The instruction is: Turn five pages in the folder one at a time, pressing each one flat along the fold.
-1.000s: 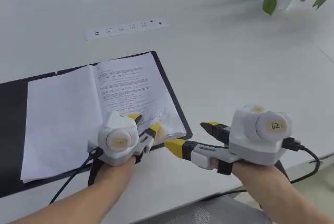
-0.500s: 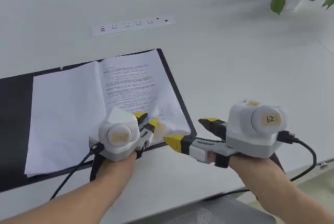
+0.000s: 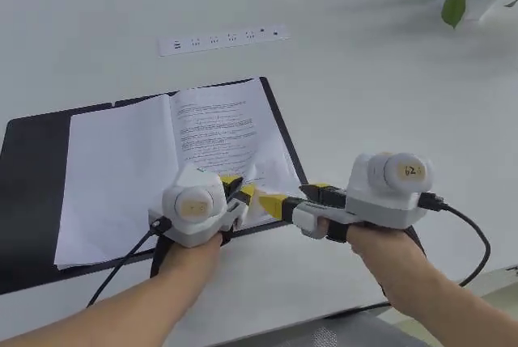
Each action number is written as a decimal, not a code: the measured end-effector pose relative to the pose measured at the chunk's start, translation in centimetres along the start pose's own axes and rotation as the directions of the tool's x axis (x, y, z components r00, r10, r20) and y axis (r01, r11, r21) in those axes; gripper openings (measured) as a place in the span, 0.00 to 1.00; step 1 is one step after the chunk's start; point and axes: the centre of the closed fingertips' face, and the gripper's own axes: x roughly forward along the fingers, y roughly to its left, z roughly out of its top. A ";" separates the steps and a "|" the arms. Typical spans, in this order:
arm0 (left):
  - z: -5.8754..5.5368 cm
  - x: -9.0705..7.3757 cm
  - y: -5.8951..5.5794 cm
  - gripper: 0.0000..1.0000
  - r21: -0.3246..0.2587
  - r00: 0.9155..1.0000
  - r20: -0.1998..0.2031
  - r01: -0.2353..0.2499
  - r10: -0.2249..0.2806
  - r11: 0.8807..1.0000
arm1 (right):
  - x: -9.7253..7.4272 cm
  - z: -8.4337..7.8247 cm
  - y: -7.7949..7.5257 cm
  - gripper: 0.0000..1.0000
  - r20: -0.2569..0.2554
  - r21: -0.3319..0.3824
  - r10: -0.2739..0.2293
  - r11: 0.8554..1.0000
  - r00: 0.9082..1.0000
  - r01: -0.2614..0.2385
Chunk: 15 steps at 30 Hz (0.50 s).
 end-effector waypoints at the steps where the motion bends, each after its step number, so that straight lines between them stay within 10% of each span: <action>1: 0.0 0.0 0.0 0.10 0.000 1.000 0.000 0.000 0.000 1.000 | 0.2 0.0 -0.3 0.50 -0.003 0.003 -0.004 1.000 1.000 0.004; 15: 0.1 0.0 -0.1 0.10 -0.010 1.000 0.007 0.004 -0.004 1.000 | 3.8 3.4 -2.1 0.40 0.022 -0.073 0.017 0.997 1.000 -0.016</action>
